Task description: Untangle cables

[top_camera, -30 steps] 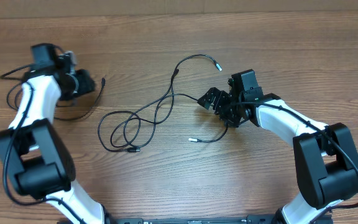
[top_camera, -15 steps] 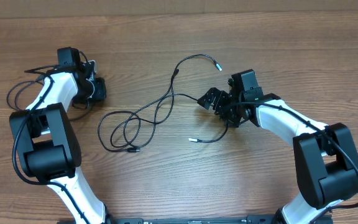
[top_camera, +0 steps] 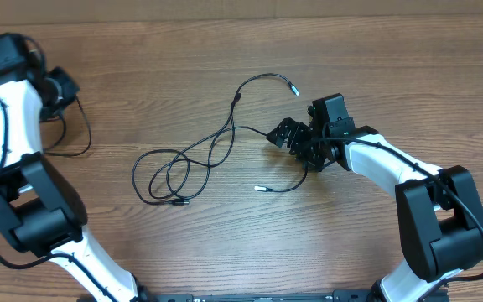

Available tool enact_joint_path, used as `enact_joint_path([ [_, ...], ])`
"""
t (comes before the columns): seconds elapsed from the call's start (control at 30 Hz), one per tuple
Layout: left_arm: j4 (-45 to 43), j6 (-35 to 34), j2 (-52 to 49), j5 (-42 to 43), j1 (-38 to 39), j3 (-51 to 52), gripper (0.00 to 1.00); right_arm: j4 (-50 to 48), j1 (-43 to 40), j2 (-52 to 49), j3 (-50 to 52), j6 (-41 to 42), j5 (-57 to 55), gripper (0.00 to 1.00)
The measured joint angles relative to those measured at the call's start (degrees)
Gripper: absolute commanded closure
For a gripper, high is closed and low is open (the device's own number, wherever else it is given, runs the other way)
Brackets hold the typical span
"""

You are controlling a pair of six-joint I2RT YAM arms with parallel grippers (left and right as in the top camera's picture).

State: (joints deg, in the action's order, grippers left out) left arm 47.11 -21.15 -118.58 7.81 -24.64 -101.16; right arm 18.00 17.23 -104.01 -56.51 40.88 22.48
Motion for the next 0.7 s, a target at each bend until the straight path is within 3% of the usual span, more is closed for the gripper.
enact_joint_path([
  [0.07,1.68,-2.47,0.0,-0.81,-1.46,0.0,0.96,0.0,0.0,0.0,0.0,0.0,0.0,0.0],
  [0.17,3.52,-6.08,0.0,-3.69,-2.95,0.0,0.94,0.0,0.0,0.0,0.0,0.02,0.0,0.0],
  [0.27,5.38,-9.9,0.0,-7.5,-4.37,0.0,0.72,0.0,0.0,0.0,0.0,0.0,0.0,0.0],
  [0.37,6.36,-12.41,0.0,-9.64,-5.31,0.0,0.57,-0.02,0.0,0.0,0.0,0.02,0.0,0.0],
  [0.7,7.08,-13.22,0.0,-15.04,-5.62,0.87,0.41,-0.02,0.0,0.0,0.0,0.0,-0.02,0.0],
])
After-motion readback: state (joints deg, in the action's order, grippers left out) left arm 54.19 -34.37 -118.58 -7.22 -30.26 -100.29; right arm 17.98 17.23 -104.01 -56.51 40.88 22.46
